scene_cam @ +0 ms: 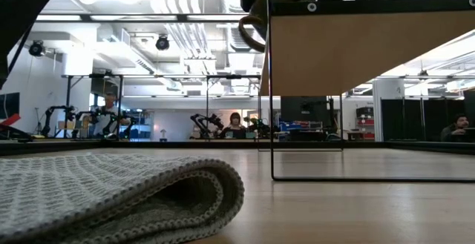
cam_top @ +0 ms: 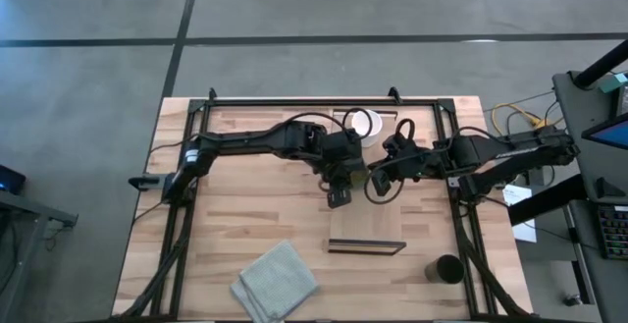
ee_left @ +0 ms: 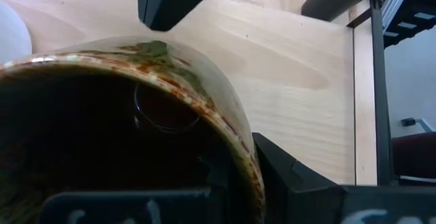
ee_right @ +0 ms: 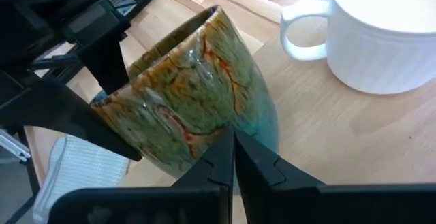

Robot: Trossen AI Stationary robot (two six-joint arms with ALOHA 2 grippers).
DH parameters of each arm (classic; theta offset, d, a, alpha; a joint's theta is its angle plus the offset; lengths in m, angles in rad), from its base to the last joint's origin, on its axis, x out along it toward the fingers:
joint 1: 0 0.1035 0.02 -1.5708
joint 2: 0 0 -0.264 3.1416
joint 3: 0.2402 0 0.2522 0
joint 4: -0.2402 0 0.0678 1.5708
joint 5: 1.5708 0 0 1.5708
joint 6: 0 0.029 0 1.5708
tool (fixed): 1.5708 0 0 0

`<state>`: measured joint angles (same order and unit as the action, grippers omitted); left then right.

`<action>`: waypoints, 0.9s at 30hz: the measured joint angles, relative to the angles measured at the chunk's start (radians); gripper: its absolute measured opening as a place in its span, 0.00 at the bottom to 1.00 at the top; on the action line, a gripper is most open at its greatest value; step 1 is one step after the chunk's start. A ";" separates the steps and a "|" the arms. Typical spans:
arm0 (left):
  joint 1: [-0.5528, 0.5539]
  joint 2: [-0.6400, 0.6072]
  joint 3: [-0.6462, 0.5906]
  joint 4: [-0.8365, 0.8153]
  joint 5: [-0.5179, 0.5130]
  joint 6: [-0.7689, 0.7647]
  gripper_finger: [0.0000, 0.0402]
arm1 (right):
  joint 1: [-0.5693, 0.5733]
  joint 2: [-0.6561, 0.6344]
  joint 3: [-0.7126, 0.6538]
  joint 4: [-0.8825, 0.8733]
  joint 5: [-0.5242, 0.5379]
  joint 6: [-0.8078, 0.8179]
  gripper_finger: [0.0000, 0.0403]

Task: Stack small to large cups/mugs on shelf
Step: Put the green and blue mug on the shelf

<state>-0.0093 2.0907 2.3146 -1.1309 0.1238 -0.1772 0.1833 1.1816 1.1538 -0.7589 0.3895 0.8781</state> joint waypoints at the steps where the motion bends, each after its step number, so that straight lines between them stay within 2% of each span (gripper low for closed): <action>1: 0.000 0.000 0.000 0.004 0.001 0.000 0.05 | 0.000 0.005 -0.001 0.000 0.000 0.005 0.02; 7: 0.001 0.001 0.000 0.001 0.003 0.023 0.06 | 0.001 0.021 -0.002 0.001 0.005 0.005 0.02; 16: 0.000 0.001 0.000 0.046 0.005 0.030 0.19 | 0.007 0.031 -0.004 -0.005 -0.008 0.008 0.02; 27: 0.001 0.001 0.000 0.079 0.003 0.029 0.20 | 0.015 0.031 -0.004 -0.036 -0.005 0.038 0.02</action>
<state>-0.0087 2.0914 2.3146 -1.0524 0.1264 -0.1486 0.1985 1.2125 1.1500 -0.7947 0.3847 0.9164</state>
